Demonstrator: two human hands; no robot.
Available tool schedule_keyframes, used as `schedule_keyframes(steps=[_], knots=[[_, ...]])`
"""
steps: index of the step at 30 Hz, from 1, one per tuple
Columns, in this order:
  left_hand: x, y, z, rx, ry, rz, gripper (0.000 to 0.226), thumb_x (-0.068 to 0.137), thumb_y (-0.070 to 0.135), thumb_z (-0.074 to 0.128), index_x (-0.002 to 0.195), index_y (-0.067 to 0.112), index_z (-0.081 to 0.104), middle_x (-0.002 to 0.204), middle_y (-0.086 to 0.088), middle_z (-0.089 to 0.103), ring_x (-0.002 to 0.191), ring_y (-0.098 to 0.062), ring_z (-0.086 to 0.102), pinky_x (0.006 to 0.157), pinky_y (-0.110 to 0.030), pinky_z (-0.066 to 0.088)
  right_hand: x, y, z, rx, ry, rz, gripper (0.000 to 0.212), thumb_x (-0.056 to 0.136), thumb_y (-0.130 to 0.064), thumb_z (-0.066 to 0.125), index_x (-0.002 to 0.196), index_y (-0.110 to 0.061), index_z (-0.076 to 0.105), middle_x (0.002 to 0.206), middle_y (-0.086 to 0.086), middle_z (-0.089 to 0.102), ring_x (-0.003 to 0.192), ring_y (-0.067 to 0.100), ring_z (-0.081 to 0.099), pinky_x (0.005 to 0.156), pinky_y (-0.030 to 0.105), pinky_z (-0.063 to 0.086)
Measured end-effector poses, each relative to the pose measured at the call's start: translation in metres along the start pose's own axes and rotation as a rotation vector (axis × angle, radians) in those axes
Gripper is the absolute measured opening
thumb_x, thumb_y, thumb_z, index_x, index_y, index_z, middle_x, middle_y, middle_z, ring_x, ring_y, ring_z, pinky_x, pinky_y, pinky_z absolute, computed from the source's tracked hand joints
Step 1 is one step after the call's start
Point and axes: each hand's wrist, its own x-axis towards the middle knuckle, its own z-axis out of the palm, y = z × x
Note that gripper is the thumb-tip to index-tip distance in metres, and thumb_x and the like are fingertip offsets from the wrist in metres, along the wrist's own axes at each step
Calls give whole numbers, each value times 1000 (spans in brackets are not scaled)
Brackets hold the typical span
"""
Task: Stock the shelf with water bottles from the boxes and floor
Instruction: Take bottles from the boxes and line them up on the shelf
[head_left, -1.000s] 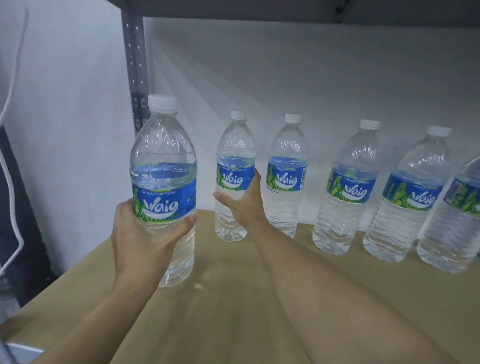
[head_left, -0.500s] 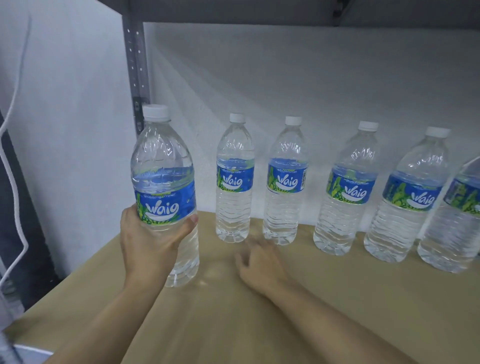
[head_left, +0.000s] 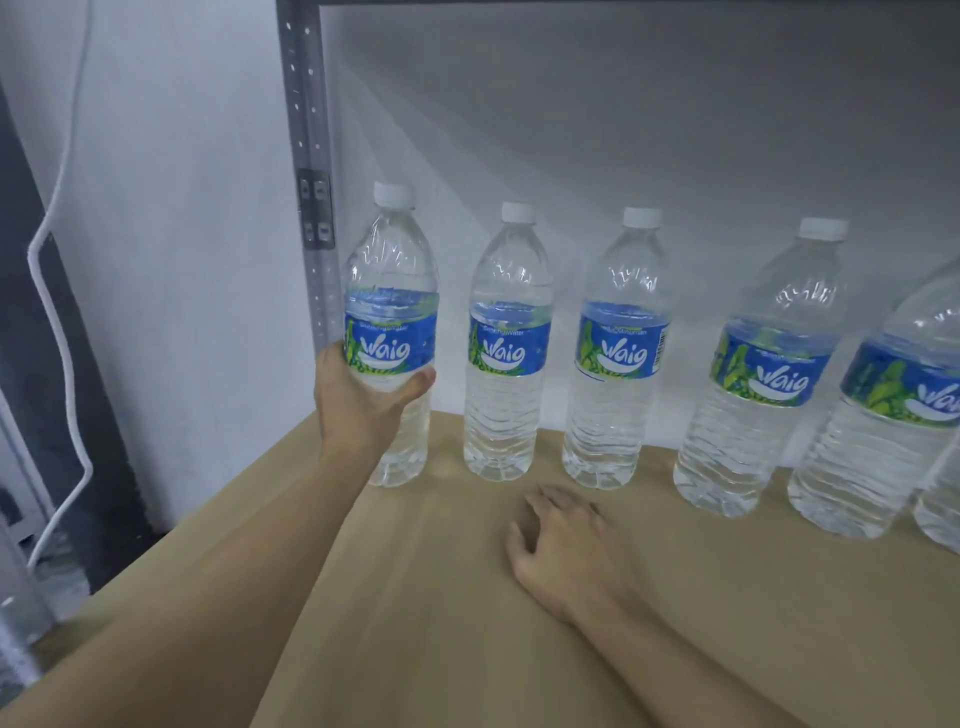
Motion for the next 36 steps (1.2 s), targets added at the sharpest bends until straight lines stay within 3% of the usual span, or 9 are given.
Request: schedule_keyframes(steps=[5,12,25,33,36], knots=[[20,-17,15,-14,-81,-19,79,53,48,89,120,23,54,112,7,67,98,-12,66,88,-36,54,-2,1,-2,-3,10,1,49,93,-48,41,133,-24,52,140,-8,51,132,13,42,108,29,32],[28,-20,25,-61,-133,-28,81,66,32,88,132,17,43,119,3,60,99,-13,58,88,-32,49,-1,0,1,11,18,7,46,91,-48,41,127,-23,56,136,-8,54,129,13,45,108,29,33],[35,-25,30,-72,-211,-40,85,70,32,86,136,19,35,123,4,59,108,-14,58,95,-32,46,2,2,4,37,30,6,41,88,-48,42,114,-22,60,127,-8,58,125,12,48,105,31,35],[33,-23,29,-82,-214,-29,86,71,29,86,137,19,33,121,7,58,107,-12,58,91,-27,44,3,3,7,46,38,3,43,87,-48,42,116,-22,60,128,-8,57,126,12,47,106,31,35],[35,-25,30,-88,-216,-34,87,69,30,86,137,18,33,123,4,59,109,-15,60,94,-31,47,3,3,7,46,36,1,43,87,-48,41,116,-22,59,129,-8,57,127,11,46,107,31,35]])
